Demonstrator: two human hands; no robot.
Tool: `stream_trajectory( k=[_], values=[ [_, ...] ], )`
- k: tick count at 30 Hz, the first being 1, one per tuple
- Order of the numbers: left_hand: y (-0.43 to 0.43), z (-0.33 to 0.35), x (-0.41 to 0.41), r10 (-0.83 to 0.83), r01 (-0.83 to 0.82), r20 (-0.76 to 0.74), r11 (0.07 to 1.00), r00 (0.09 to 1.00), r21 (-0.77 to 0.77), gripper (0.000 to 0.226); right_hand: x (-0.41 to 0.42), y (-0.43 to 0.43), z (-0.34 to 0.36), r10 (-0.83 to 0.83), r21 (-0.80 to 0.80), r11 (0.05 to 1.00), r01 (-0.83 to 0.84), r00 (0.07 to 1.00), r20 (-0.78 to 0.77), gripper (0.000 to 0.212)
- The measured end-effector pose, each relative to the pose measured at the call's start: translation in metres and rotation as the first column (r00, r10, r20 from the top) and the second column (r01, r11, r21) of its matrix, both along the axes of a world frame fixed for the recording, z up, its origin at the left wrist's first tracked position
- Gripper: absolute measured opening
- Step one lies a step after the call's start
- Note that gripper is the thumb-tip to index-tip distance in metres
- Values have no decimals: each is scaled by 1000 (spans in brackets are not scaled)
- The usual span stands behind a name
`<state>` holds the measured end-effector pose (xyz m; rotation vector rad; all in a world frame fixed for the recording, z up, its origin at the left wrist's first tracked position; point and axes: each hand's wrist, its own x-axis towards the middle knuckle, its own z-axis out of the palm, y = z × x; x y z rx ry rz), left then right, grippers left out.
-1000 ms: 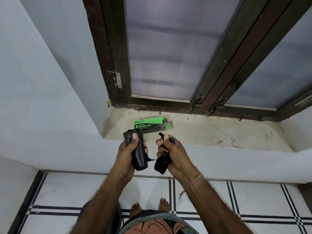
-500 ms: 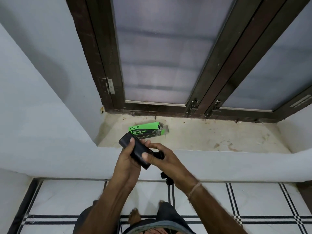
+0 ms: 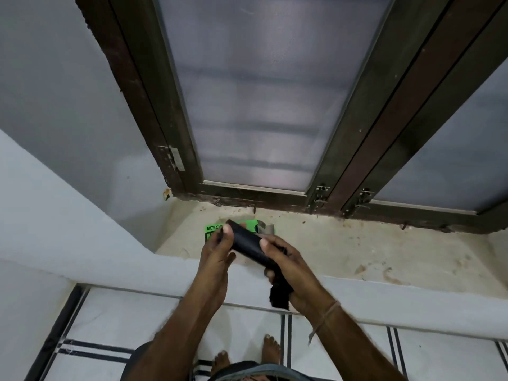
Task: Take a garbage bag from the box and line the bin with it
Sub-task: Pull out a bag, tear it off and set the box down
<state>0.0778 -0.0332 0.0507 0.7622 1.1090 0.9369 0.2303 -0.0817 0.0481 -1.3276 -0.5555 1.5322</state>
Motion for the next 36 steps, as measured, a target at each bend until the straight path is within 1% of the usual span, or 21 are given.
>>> stream_trajectory(
  k=[1,2,3,4,5,6,7,8,9,10,11,12,14,16,19,21,24,27,32,36],
  values=[
    [5,-3,2,1,6,-139,999,990,49,56,13,2,-1,-17,9,1000,17,1000,3,21],
    [10,-9,2,17,28,-324,991,946,134,54,24,2,-1,-35,24,999,34,999,9,22],
    [17,-15,1,53,92,-540,967,840,238,56,37,3,-1,-57,36,998,57,998,16,22],
    [25,-25,1,84,216,-732,928,676,305,65,50,3,-1,-83,45,996,81,996,24,23],
    [33,-35,0,94,351,-855,885,511,307,76,60,2,-3,-109,49,993,108,993,35,23],
    [42,-46,0,79,465,-928,848,365,255,84,68,3,-4,-132,52,990,130,990,49,23],
    [49,-56,0,43,543,-967,821,252,177,88,73,3,-6,-151,56,988,147,986,65,23],
    [54,-61,2,-1,589,-985,802,175,104,86,78,5,-8,-163,59,986,158,983,82,23],
    [57,-64,2,-22,609,-991,790,135,65,79,79,6,-9,-171,64,984,166,981,95,23],
    [60,-66,3,-19,615,-991,786,131,66,72,80,9,-10,-178,71,983,171,979,102,24],
    [60,-64,4,-9,605,-988,791,152,86,67,81,11,-12,-180,76,982,173,978,108,24],
    [60,-61,4,0,588,-981,801,192,115,64,82,12,-12,-180,80,982,172,977,116,24],
    [58,-55,3,26,561,-963,809,267,177,67,83,14,-13,-179,98,981,167,974,138,24],
    [56,-49,0,49,543,-954,813,295,210,71,84,15,-14,-166,125,981,147,973,159,24],
    [54,-40,-8,75,505,-947,831,312,232,77,86,16,-13,-121,147,985,95,975,184,22],
    [55,-34,-13,77,480,-943,845,325,235,76,87,17,-9,-53,162,987,17,974,220,21],
    [54,-28,-19,92,471,-938,846,334,250,73,88,20,-2,50,184,976,-118,941,335,19],
    [55,-22,-22,110,500,-937,822,331,273,69,89,24,2,90,207,960,-190,906,414,20],
    [55,-16,-30,92,581,-933,759,349,292,67,96,30,15,167,206,940,-273,892,420,20],
    [53,-17,-28,94,642,-938,706,333,299,61,98,37,12,147,158,965,-209,931,334,22]
  ],
)
